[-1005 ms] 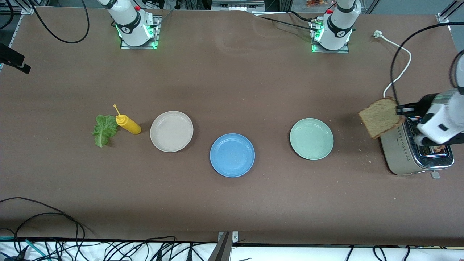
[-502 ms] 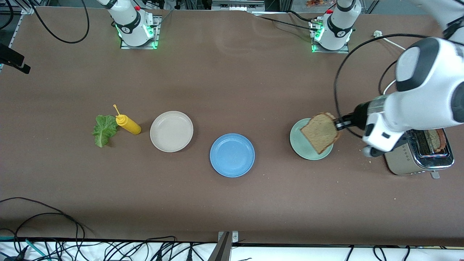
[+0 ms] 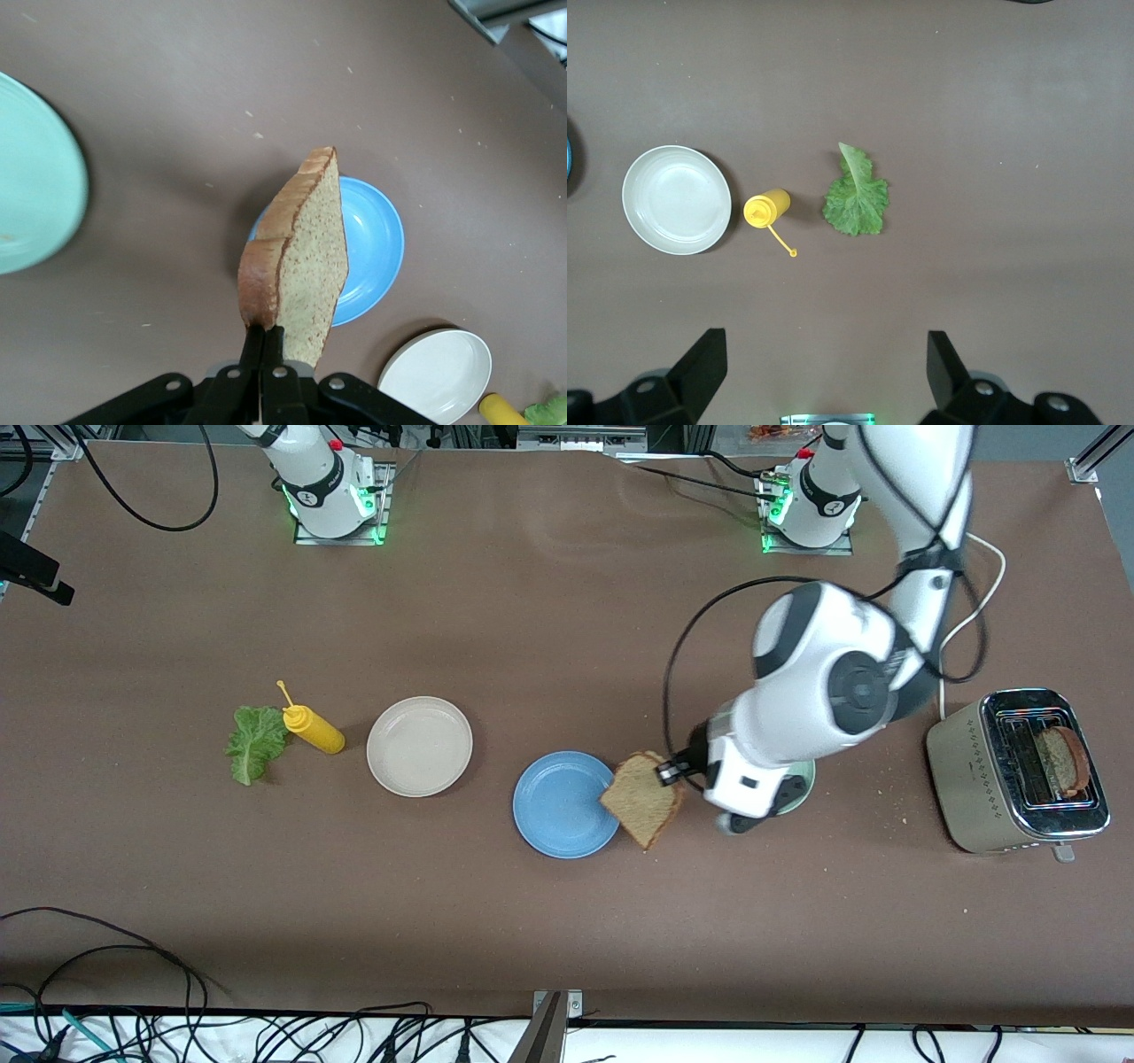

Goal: Make sandwich in blue plate with both arms
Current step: 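Lower the bread onto the blue plate and open the left gripper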

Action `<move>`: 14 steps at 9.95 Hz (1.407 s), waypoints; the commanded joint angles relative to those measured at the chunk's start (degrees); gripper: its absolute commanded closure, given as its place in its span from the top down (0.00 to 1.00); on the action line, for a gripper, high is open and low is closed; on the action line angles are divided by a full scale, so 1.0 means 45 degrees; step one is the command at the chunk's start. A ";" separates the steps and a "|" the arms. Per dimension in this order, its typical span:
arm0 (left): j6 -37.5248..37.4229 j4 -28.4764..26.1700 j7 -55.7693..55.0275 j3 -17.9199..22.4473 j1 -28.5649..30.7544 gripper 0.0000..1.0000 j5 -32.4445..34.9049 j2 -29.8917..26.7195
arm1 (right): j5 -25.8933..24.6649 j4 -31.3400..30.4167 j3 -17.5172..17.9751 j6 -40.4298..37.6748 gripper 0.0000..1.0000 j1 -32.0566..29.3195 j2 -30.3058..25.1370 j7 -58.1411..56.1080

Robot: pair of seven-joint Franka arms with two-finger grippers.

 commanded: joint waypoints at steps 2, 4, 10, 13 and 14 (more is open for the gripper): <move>0.2415 0.0134 -0.1052 0.0223 -0.1138 0.00 -0.0487 0.1157 | 0.0108 0.0155 -0.0012 -0.0021 1.00 -0.0014 -0.0027 -0.0088; 0.3023 0.0154 -0.1327 0.0223 -0.1529 0.00 -0.0486 0.1569 | 0.0088 0.0155 0.0007 -0.0020 1.00 -0.0014 -0.0027 -0.0088; 0.3944 0.0154 -0.2206 0.0242 -0.2350 0.00 -0.0487 0.2156 | 0.0088 0.0155 0.0027 0.0038 1.00 -0.0014 0.0032 -0.0108; 0.3944 0.0173 -0.2363 0.0242 -0.2449 0.00 -0.0467 0.2429 | 0.0069 0.0155 0.0007 0.0058 1.00 -0.0014 0.0051 -0.0108; 0.3944 0.0173 -0.2343 0.0223 -0.2449 0.00 -0.0448 0.2468 | 0.0049 0.0155 0.0007 0.0135 1.00 -0.0033 0.0051 -0.0127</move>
